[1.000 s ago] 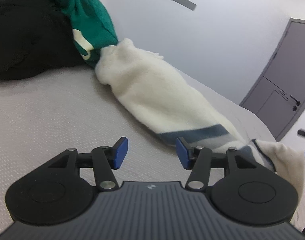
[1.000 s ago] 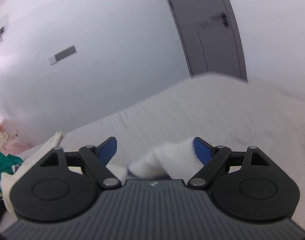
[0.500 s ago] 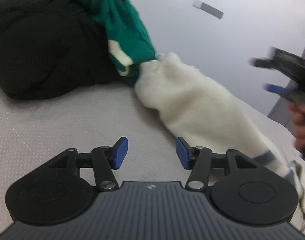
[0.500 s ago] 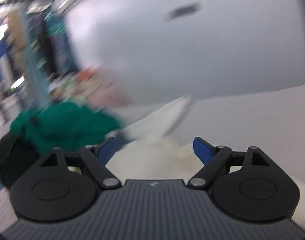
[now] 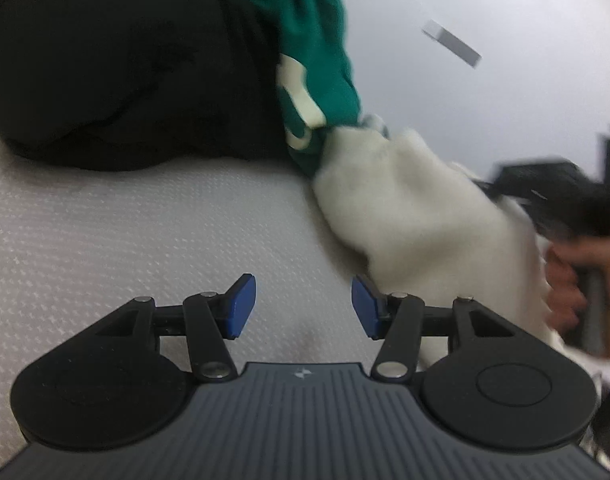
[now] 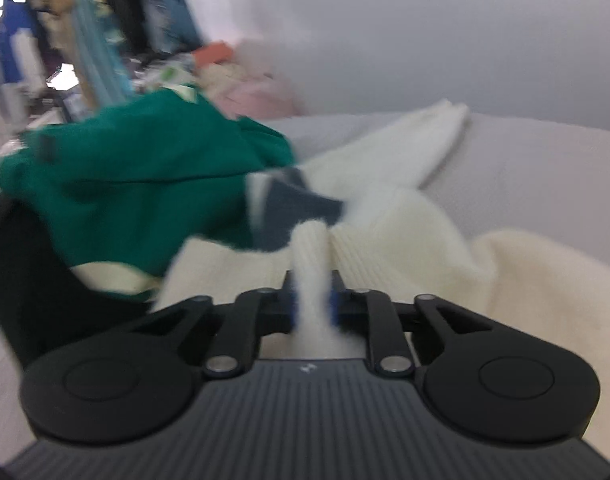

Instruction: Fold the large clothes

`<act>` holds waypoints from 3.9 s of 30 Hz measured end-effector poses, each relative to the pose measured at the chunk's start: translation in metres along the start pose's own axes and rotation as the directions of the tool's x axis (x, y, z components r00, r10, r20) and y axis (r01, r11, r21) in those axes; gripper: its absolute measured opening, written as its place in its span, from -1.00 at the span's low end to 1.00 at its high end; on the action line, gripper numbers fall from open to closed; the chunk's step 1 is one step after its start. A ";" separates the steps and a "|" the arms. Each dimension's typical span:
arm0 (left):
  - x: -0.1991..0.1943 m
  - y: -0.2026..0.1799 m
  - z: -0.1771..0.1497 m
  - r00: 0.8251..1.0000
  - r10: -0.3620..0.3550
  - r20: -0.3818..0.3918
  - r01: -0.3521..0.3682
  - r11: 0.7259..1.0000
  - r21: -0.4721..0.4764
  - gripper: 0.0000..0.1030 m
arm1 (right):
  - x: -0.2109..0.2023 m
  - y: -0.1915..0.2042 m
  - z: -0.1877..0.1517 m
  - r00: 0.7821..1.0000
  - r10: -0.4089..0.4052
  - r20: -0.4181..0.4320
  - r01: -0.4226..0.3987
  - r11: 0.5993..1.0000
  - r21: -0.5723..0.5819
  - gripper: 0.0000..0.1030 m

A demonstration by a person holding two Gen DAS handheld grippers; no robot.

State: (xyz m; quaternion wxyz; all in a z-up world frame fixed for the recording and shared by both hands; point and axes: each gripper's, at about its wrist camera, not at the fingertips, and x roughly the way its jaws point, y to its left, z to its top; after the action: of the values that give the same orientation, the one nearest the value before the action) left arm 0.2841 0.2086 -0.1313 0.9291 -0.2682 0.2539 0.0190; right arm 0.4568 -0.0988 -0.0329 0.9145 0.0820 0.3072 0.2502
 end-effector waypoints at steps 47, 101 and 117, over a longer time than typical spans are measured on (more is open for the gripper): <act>-0.137 -0.134 -0.068 0.987 -0.154 -0.044 0.160 0.926 0.341 0.15 | -0.317 -0.041 -0.175 0.991 -0.066 0.120 0.021 0.938 0.347 0.30; 0.132 -0.301 0.065 0.894 -0.111 -0.433 0.394 0.655 0.645 -0.87 | -0.207 -0.168 -0.096 0.977 -0.204 0.068 0.182 0.952 0.247 -0.74; -0.129 -0.152 -0.006 0.953 -0.186 -0.241 0.273 0.872 0.406 -0.88 | -0.316 -0.021 -0.164 0.979 -0.193 0.064 0.199 0.973 -0.114 -0.80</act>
State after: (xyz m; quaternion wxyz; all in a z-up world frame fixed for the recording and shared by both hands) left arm 0.1956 0.0886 0.0009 0.9316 -0.0833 0.3074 -0.1752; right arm 0.1496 -0.2784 -0.0060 0.9458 0.0027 0.2738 0.1747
